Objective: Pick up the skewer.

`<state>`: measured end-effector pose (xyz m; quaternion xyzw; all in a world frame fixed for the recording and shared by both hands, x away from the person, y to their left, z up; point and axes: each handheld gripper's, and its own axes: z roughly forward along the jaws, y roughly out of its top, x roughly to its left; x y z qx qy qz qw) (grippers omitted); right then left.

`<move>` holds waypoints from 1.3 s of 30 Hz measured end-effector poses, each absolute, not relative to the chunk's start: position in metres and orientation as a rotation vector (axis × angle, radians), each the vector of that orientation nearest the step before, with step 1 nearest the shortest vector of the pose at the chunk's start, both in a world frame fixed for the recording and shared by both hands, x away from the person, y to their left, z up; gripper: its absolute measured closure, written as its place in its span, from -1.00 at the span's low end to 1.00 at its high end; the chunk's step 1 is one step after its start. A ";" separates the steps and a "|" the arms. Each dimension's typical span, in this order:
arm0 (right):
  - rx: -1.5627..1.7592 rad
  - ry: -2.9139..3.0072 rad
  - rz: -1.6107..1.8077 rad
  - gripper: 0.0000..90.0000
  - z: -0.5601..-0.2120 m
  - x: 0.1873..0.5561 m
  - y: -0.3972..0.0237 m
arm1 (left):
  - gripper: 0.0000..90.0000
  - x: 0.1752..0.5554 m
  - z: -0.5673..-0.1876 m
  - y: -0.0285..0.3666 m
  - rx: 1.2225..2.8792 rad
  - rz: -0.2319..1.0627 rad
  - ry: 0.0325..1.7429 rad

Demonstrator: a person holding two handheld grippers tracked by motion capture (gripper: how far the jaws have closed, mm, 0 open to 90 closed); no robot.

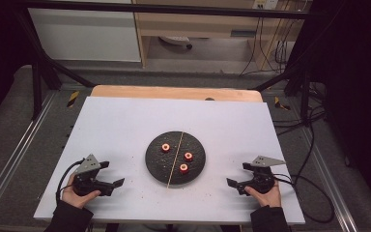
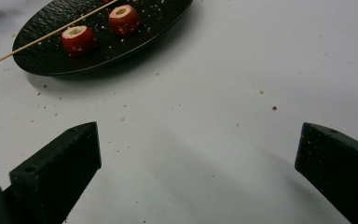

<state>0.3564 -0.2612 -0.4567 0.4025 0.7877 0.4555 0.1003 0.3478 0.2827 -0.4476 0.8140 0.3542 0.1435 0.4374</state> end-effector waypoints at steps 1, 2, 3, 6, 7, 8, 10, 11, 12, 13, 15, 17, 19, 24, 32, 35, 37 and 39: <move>1.190 2.328 1.346 -0.98 -0.457 0.356 -0.261 | -0.84 0.348 -0.448 0.282 2.026 0.357 0.880; 1.195 2.326 1.343 -0.98 -0.456 0.356 -0.262 | -0.84 0.348 -0.447 0.282 2.027 0.359 0.880; 1.195 2.326 1.343 -0.98 -0.456 0.356 -0.262 | -0.84 0.348 -0.447 0.281 2.028 0.358 0.879; 1.198 2.322 1.350 -0.98 -0.456 0.356 -0.262 | -0.84 0.348 -0.446 0.279 2.032 0.359 0.873; 1.198 2.322 1.350 -0.98 -0.456 0.356 -0.262 | -0.84 0.348 -0.446 0.279 2.031 0.356 0.873; 1.195 2.328 1.347 -0.98 -0.456 0.356 -0.261 | -0.83 0.348 -0.447 0.278 2.032 0.356 0.874; 1.195 2.327 1.343 -0.98 -0.456 0.356 -0.261 | -0.83 0.348 -0.447 0.277 2.039 0.356 0.871; 1.196 2.327 1.343 -0.98 -0.456 0.356 -0.261 | -0.83 0.348 -0.447 0.277 2.039 0.356 0.871; 1.195 2.322 1.351 -0.98 -0.456 0.356 -0.262 | -0.83 0.347 -0.446 0.276 2.035 0.354 0.871; 1.195 2.322 1.351 -0.98 -0.456 0.356 -0.262 | -0.83 0.347 -0.446 0.276 2.035 0.354 0.871; 1.191 2.322 1.352 -0.98 -0.455 0.356 -0.262 | -0.83 0.348 -0.445 0.275 2.034 0.355 0.872; 1.193 2.321 1.350 -0.98 -0.455 0.356 -0.263 | -0.83 0.347 -0.445 0.273 2.040 0.357 0.863; 1.192 2.320 1.352 -0.99 -0.455 0.356 -0.263 | -0.83 0.347 -0.444 0.272 2.041 0.355 0.864; 1.188 2.324 1.347 -0.99 -0.455 0.356 -0.263 | -0.81 0.347 -0.443 0.268 2.045 0.352 0.861; 1.193 2.327 1.338 -0.99 -0.455 0.356 -0.262 | -0.79 0.346 -0.438 0.260 2.050 0.349 0.855; 1.193 2.328 1.341 -0.99 -0.455 0.356 -0.262 | -0.78 0.346 -0.437 0.256 2.056 0.345 0.852; 1.194 2.328 1.339 -0.99 -0.455 0.356 -0.262 | -0.76 0.346 -0.436 0.253 2.058 0.344 0.853; 1.190 2.329 1.340 -0.98 -0.455 0.357 -0.262 | -0.74 0.346 -0.435 0.250 2.063 0.347 0.849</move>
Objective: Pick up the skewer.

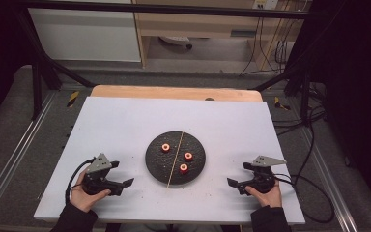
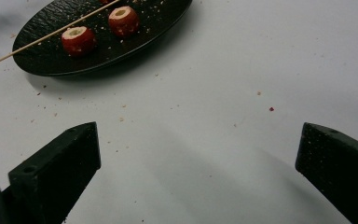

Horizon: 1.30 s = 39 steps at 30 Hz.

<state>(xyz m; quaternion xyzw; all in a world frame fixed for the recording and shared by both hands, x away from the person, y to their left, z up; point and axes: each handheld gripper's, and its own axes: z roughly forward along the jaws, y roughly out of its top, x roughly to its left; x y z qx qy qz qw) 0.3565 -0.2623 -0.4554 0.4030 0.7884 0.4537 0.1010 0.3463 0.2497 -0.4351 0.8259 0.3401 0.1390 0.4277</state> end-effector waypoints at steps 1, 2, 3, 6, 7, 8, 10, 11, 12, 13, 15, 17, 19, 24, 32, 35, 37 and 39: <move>1.193 2.330 1.339 -0.98 -0.455 0.356 -0.262 | -0.73 0.346 -0.434 0.248 2.067 0.346 0.848; 1.192 2.330 1.339 -0.98 -0.455 0.357 -0.262 | -0.72 0.346 -0.434 0.246 2.068 0.346 0.849; 1.189 2.328 1.342 -0.98 -0.455 0.357 -0.262 | -0.70 0.347 -0.433 0.243 2.068 0.340 0.846; 1.195 2.328 1.340 -0.98 -0.455 0.356 -0.262 | -0.67 0.347 -0.432 0.238 2.071 0.335 0.840; 1.197 2.328 1.342 -0.98 -0.455 0.356 -0.262 | -0.63 0.347 -0.431 0.236 2.073 0.333 0.835; 1.197 2.328 1.342 -0.98 -0.455 0.356 -0.262 | -0.63 0.347 -0.430 0.234 2.078 0.333 0.827; 1.198 2.329 1.338 -0.98 -0.455 0.356 -0.262 | -0.57 0.347 -0.428 0.229 2.085 0.327 0.819; 1.196 2.331 1.335 -0.98 -0.455 0.356 -0.262 | -0.47 0.347 -0.426 0.224 2.082 0.322 0.816; 1.196 2.331 1.335 -0.98 -0.455 0.356 -0.262 | -0.43 0.347 -0.426 0.224 2.082 0.322 0.816; 1.196 2.332 1.335 -0.98 -0.455 0.356 -0.262 | -0.43 0.348 -0.425 0.222 2.082 0.318 0.814; 1.196 2.332 1.335 -0.98 -0.455 0.356 -0.262 | -0.34 0.348 -0.424 0.217 2.086 0.317 0.811; 1.192 2.330 1.334 -0.98 -0.455 0.356 -0.263 | -0.19 0.349 -0.423 0.213 2.089 0.316 0.806; 1.190 2.329 1.333 -0.98 -0.455 0.356 -0.263 | -0.07 0.349 -0.423 0.208 2.090 0.313 0.804; 1.194 2.330 1.331 -0.98 -0.455 0.356 -0.263 | 0.13 0.351 -0.420 0.195 2.099 0.298 0.797; 1.190 2.331 1.329 -0.98 -0.455 0.357 -0.263 | 0.52 0.354 -0.414 0.173 2.102 0.277 0.766; 1.188 2.331 1.331 -0.98 -0.455 0.357 -0.263 | 0.67 0.355 -0.412 0.162 2.110 0.263 0.743; 1.190 2.331 1.328 -0.98 -0.455 0.357 -0.263 | 0.76 0.356 -0.412 0.156 2.113 0.256 0.735; 1.193 2.330 1.333 -0.98 -0.455 0.356 -0.263 | 0.87 0.357 -0.412 0.150 2.117 0.248 0.727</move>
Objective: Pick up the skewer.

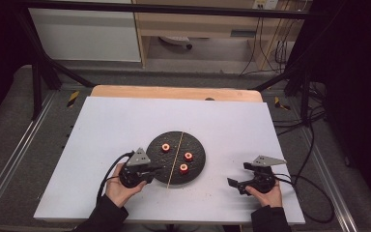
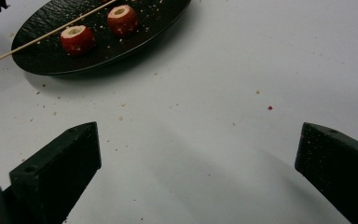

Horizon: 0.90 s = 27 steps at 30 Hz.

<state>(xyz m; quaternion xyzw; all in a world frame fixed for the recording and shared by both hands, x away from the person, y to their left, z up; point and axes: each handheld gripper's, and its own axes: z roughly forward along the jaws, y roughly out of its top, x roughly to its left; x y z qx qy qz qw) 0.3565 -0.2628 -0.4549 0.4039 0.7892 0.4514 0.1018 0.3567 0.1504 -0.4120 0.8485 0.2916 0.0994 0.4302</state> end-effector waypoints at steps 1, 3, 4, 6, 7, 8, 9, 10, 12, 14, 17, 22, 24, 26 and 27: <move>1.193 2.330 1.333 -0.98 -0.455 0.356 -0.263 | 0.87 0.357 -0.412 0.147 2.119 0.243 0.722; 1.191 2.332 1.328 -0.98 -0.455 0.357 -0.263 | 0.98 0.358 -0.413 0.141 2.119 0.232 0.715; 1.190 2.332 1.329 -0.98 -0.455 0.357 -0.263 | 0.98 0.358 -0.414 0.137 2.125 0.227 0.709; 1.187 2.333 1.328 -0.98 -0.455 0.357 -0.263 | 0.99 0.358 -0.416 0.132 2.136 0.219 0.700; 1.187 2.333 1.328 -0.98 -0.455 0.357 -0.263 | 0.99 0.358 -0.417 0.129 2.140 0.216 0.695; 1.189 2.333 1.327 -0.98 -0.455 0.357 -0.263 | 0.99 0.358 -0.418 0.126 2.140 0.212 0.696; 1.189 2.333 1.327 -0.98 -0.455 0.357 -0.263 | 0.99 0.358 -0.419 0.124 2.141 0.210 0.693; 1.193 2.333 1.329 -0.98 -0.455 0.356 -0.263 | 0.99 0.359 -0.421 0.120 2.148 0.203 0.691; 1.193 2.334 1.327 -0.98 -0.455 0.356 -0.263 | 0.99 0.359 -0.422 0.118 2.152 0.201 0.691; 1.193 2.337 1.327 -0.98 -0.455 0.356 -0.263 | 1.00 0.359 -0.425 0.112 2.167 0.196 0.687; 1.197 2.336 1.327 -0.98 -0.455 0.356 -0.263 | 1.00 0.358 -0.427 0.109 2.181 0.196 0.684; 1.190 2.333 1.329 -0.98 -0.455 0.356 -0.263 | 1.00 0.359 -0.429 0.107 2.202 0.202 0.688; 1.189 2.334 1.330 -0.98 -0.455 0.356 -0.263 | 1.00 0.359 -0.430 0.107 2.208 0.201 0.690; 1.193 2.334 1.329 -0.98 -0.455 0.356 -0.263 | 1.00 0.359 -0.430 0.108 2.209 0.205 0.693; 1.193 2.334 1.329 -0.98 -0.455 0.356 -0.263 | 1.00 0.359 -0.430 0.108 2.209 0.207 0.693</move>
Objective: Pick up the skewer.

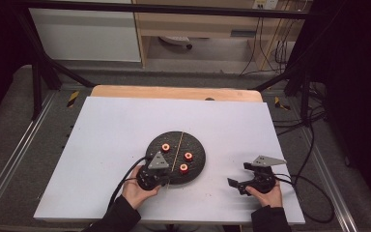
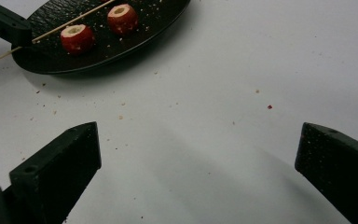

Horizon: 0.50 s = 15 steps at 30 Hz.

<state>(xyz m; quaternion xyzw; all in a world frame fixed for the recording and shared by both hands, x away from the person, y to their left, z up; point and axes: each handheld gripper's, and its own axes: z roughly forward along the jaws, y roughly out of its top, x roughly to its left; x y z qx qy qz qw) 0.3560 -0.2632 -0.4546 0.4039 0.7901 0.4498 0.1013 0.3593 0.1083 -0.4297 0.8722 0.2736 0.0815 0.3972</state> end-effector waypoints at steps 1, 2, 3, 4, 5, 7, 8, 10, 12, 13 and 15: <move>1.193 2.334 1.329 -0.98 -0.455 0.356 -0.263 | 1.00 0.360 -0.430 0.109 2.208 0.209 0.699; 1.193 2.334 1.329 -0.98 -0.455 0.356 -0.263 | 1.00 0.360 -0.430 0.110 2.210 0.210 0.701; 1.190 2.334 1.328 -0.98 -0.455 0.356 -0.263 | 1.00 0.360 -0.430 0.111 2.216 0.211 0.699; 1.190 2.334 1.328 -0.98 -0.455 0.356 -0.263 | 1.00 0.360 -0.430 0.112 2.211 0.211 0.705; 1.193 2.334 1.328 -0.98 -0.455 0.356 -0.263 | 1.00 0.360 -0.430 0.113 2.217 0.216 0.705; 1.197 2.335 1.328 -0.98 -0.455 0.356 -0.263 | 1.00 0.360 -0.430 0.115 2.218 0.217 0.708; 1.197 2.335 1.328 -0.98 -0.455 0.356 -0.263 | 1.00 0.360 -0.430 0.116 2.218 0.221 0.712; 1.196 2.334 1.329 -0.98 -0.455 0.356 -0.263 | 1.00 0.361 -0.430 0.118 2.221 0.225 0.718; 1.197 2.334 1.328 -0.98 -0.455 0.356 -0.263 | 1.00 0.362 -0.430 0.120 2.216 0.237 0.727; 1.197 2.337 1.326 -0.98 -0.455 0.356 -0.263 | 1.00 0.362 -0.430 0.122 2.216 0.241 0.731; 1.197 2.338 1.326 -0.98 -0.455 0.356 -0.263 | 1.00 0.362 -0.430 0.124 2.215 0.250 0.737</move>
